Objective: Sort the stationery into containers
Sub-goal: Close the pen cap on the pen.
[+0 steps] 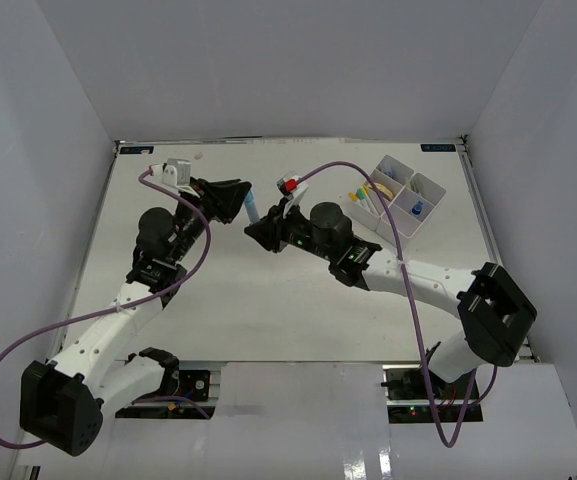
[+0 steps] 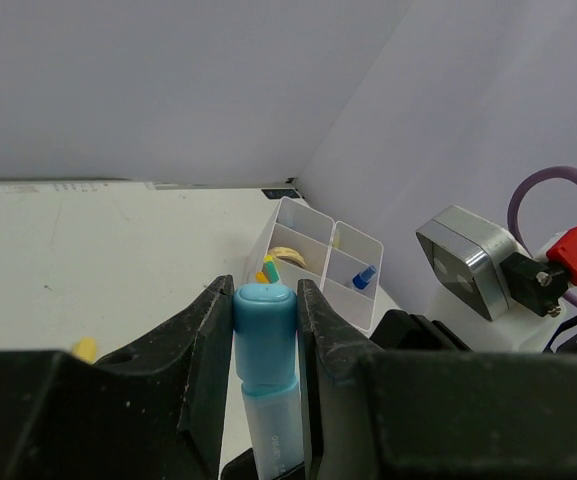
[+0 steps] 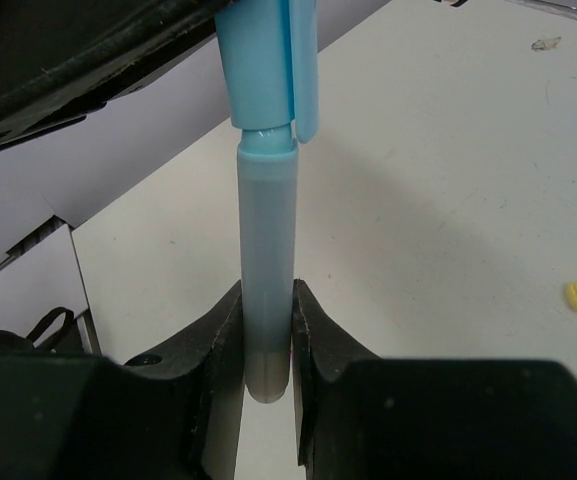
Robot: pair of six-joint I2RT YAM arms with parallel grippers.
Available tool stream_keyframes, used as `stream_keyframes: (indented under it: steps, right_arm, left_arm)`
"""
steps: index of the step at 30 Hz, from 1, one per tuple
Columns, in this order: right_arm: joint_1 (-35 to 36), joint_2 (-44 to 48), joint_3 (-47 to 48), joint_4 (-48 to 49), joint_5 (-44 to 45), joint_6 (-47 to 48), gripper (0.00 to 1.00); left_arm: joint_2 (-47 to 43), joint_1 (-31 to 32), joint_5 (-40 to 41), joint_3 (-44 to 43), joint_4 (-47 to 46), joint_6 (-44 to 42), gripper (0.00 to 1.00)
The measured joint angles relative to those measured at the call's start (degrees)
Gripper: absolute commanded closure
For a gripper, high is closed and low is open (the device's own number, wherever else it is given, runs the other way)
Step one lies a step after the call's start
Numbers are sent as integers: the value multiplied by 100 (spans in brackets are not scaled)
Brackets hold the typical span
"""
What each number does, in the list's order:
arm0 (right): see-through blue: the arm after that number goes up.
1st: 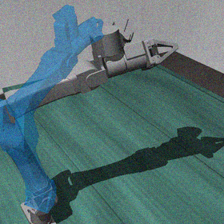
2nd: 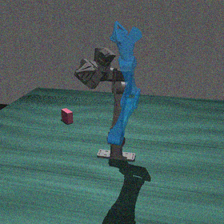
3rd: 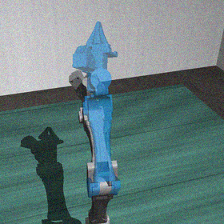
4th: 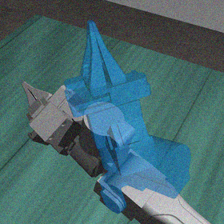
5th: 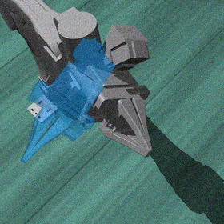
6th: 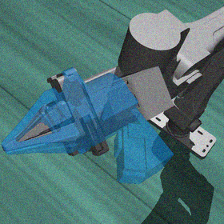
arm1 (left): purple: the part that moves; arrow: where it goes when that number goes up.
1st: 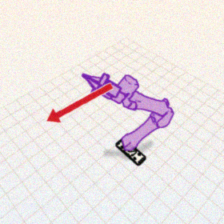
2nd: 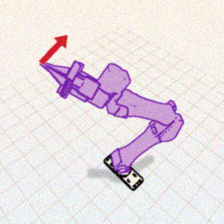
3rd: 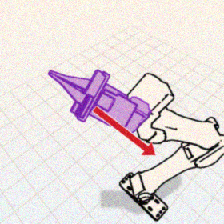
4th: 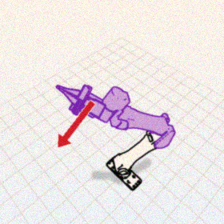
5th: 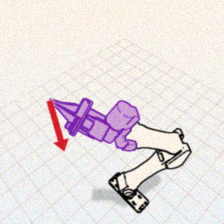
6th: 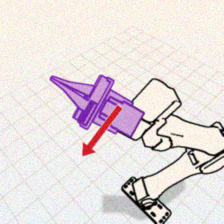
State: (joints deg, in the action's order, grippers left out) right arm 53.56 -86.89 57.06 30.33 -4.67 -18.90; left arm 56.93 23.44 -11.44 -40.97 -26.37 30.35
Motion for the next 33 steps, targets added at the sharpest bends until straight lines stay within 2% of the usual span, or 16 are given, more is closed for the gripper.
stream_keyframes:
  steps: [11, 21, 33]
  right_arm:
    - [-22, 39, -72, -37, -79, -11, 92]
    - [-22, 179, -190, -245, -396, -4, 92]
    - [-22, 254, -258, -411, -452, -20, 92]
  left_arm:
    - [26, 15, -310, 9, -17, -208, 87]
    - [-369, 9, -269, 433, -33, -20, 87]
    - [-389, 13, -302, 581, -85, 284, 83]
